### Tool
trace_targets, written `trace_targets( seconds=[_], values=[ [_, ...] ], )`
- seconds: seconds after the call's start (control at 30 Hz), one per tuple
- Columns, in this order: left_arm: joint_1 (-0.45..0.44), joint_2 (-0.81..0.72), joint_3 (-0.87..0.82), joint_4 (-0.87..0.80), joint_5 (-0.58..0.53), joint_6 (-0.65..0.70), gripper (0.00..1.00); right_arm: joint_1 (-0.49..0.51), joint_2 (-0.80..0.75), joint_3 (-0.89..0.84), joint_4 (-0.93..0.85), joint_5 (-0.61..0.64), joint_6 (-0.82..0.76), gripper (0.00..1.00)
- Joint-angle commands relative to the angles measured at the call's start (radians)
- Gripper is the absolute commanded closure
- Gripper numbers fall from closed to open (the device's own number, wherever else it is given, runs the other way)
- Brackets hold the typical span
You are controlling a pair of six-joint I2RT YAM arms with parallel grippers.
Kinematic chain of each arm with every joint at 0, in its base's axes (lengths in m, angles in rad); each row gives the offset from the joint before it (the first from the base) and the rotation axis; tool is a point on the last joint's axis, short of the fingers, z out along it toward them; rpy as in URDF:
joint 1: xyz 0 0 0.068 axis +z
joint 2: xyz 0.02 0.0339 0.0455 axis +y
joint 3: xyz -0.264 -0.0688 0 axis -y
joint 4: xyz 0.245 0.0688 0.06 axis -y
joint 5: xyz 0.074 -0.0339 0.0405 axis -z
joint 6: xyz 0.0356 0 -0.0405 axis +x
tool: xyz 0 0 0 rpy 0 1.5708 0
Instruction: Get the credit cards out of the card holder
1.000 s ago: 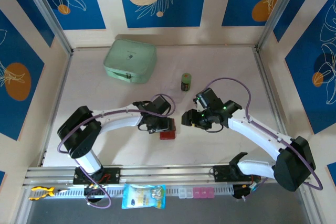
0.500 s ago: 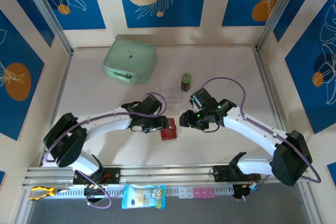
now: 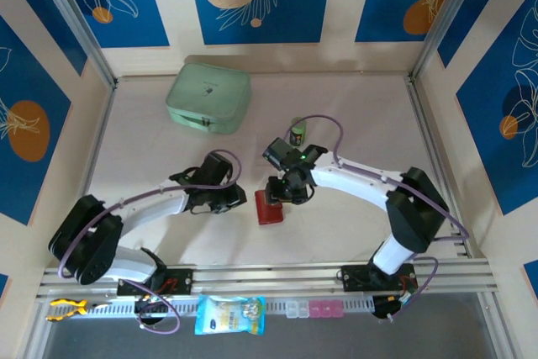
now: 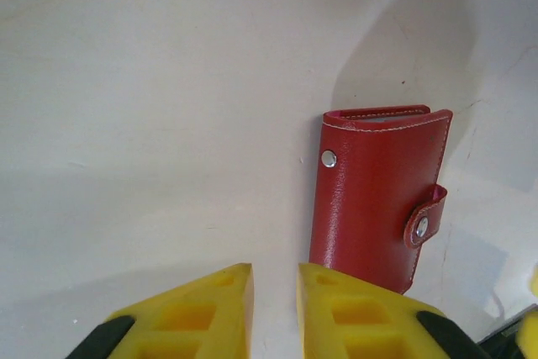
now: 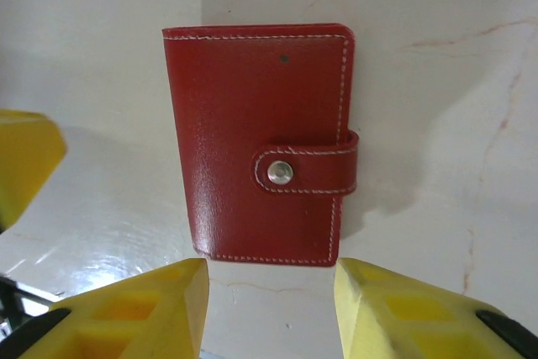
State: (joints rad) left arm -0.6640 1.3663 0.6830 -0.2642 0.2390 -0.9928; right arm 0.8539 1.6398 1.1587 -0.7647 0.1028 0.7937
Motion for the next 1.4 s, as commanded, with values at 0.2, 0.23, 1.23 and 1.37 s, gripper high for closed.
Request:
trace_targets(
  seconds=[0.2, 0.23, 1.23, 1.37],
  values=[
    [0.027, -0.037, -0.020, 0.034, 0.041, 0.013, 0.85, 0.029, 0.167, 0.139, -0.094, 0.054, -0.021, 0.61],
    [0.027, -0.035, -0.019, 0.034, 0.039, 0.013, 0.85, 0.031, 0.178, 0.142, -0.092, 0.052, -0.022, 0.61],
    [-0.064, 0.134, 0.007, 0.242, 0.129, -0.084, 0.91, 0.011, 0.217, 0.037, 0.029, -0.026, -0.012, 0.83],
    [-0.085, 0.167, 0.009, 0.294, 0.141, -0.110, 0.92, 0.002, 0.197, 0.016, 0.048, -0.047, -0.008, 0.86]
  ],
)
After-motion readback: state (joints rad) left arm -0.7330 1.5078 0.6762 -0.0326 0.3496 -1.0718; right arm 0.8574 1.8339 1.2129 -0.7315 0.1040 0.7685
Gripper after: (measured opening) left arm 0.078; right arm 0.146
